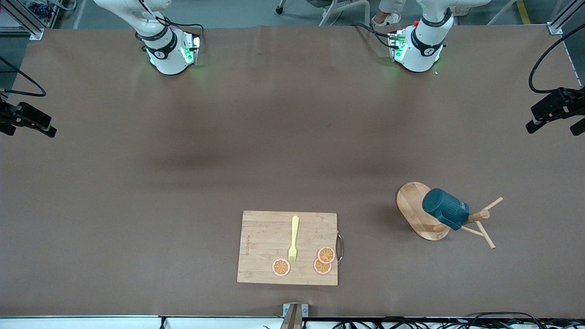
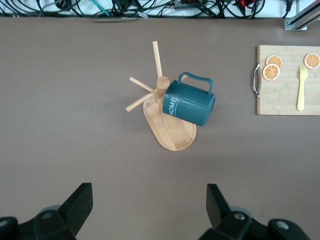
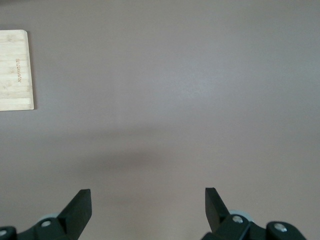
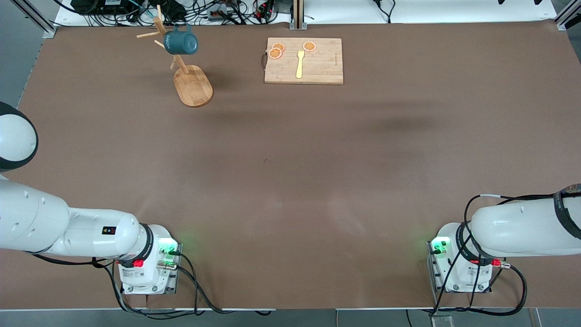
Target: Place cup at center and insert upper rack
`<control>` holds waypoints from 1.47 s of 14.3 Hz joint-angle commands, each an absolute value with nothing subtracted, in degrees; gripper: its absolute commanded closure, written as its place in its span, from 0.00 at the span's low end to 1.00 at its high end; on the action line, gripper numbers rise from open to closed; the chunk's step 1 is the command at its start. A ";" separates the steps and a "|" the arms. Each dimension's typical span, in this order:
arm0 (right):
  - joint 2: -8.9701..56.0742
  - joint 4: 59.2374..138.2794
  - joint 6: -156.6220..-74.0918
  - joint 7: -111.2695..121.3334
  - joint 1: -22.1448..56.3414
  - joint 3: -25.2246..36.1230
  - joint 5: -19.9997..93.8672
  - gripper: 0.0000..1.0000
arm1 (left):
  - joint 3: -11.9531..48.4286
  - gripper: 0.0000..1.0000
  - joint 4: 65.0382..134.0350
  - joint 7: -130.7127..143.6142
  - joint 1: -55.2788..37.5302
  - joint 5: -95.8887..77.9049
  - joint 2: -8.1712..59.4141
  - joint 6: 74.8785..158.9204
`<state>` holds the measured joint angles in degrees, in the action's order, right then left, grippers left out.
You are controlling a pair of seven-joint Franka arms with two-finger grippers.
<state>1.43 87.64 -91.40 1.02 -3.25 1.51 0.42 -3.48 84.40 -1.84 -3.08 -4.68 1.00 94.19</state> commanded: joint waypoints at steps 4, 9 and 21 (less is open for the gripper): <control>0.44 88.33 -91.49 1.32 -3.60 1.32 -0.09 0.00 | -2.11 0.00 83.76 3.08 -3.43 -3.60 1.67 93.16; 0.44 88.33 -91.49 1.41 -3.60 1.32 -0.09 0.00 | -2.11 0.00 83.76 2.99 -3.52 -3.51 1.67 93.34; -1.49 91.41 -91.94 1.67 -3.25 1.05 -0.18 0.00 | -2.11 0.00 83.76 2.99 -3.43 -3.43 1.67 93.43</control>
